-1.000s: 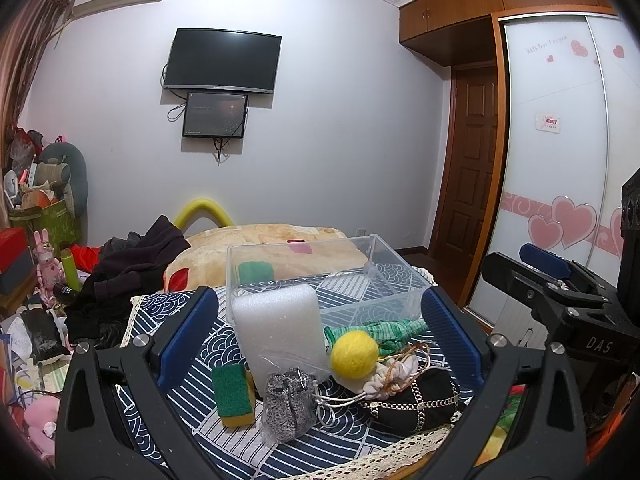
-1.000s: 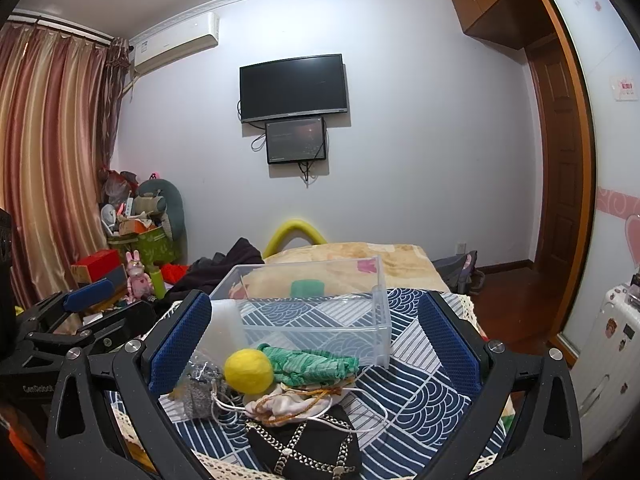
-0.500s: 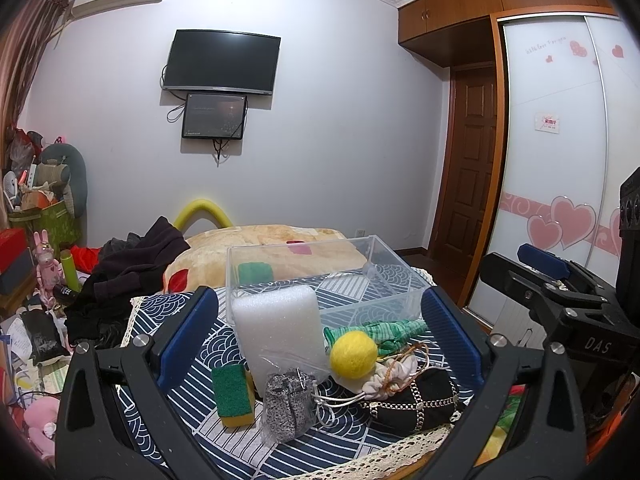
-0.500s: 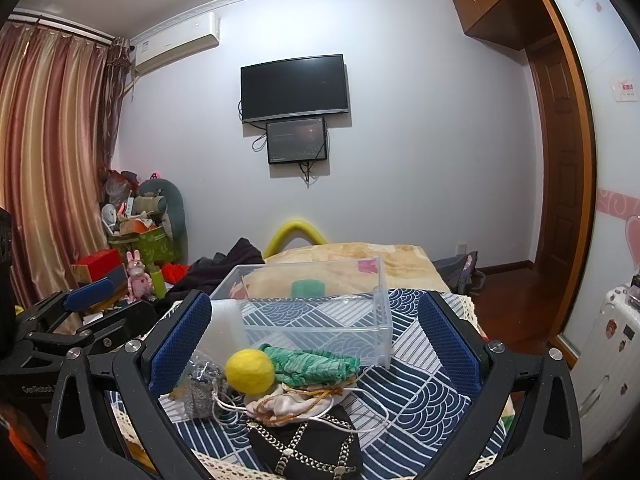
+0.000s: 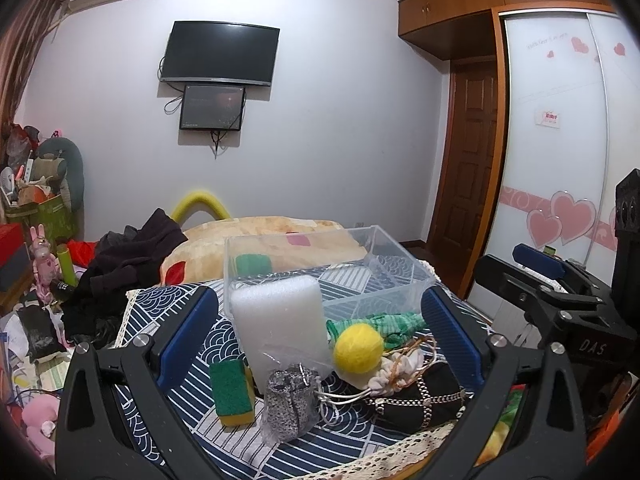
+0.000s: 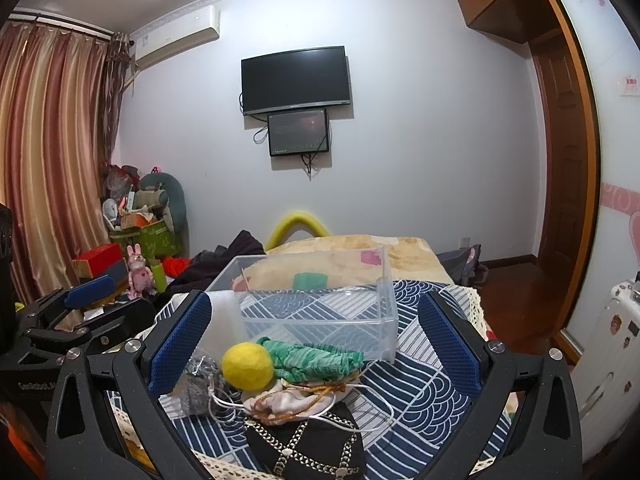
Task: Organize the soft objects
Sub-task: 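Grasp the yellow felt ball with the right tool while the left tool grasps the white foam block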
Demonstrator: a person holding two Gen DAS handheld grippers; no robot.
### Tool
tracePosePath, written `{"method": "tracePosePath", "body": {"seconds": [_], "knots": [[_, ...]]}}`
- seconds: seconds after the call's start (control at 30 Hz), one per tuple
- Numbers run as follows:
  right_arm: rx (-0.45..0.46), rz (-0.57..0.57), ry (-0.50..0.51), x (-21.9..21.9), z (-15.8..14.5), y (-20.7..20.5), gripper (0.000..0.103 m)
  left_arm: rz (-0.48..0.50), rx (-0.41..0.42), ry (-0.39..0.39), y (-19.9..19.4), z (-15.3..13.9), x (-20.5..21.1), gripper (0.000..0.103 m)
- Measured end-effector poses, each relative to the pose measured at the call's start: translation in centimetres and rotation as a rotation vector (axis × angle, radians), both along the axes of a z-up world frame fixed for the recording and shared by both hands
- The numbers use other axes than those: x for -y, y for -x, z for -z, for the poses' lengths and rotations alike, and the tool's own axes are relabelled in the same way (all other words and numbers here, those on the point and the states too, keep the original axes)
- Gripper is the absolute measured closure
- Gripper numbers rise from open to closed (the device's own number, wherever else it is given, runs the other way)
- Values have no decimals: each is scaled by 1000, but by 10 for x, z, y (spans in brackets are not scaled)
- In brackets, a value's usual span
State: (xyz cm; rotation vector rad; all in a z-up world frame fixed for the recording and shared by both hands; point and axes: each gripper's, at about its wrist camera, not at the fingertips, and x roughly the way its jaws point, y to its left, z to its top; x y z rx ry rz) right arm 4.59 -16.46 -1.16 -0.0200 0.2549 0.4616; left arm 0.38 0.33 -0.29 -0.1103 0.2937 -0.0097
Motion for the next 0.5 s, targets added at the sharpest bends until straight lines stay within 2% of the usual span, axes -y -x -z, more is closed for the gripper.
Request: {"method": "tracePosePath", "body": {"seconds": [0.23,0.33,0.37,0.5], "knots": [[-36,-10,32,-5,14,-12,0,-37,-36,15,-16,15,-12,0],[-65,-31,53,-11,23,-19,1,-50,-62,42,-26,25,-22,10],[-76,-44,57,-14,26,-21,3,-55,-70,46,-29,28,-25,15],[-129,-95,79,-24,37,-30,17,-69,-114,50,-43,42,-33,18]]}}
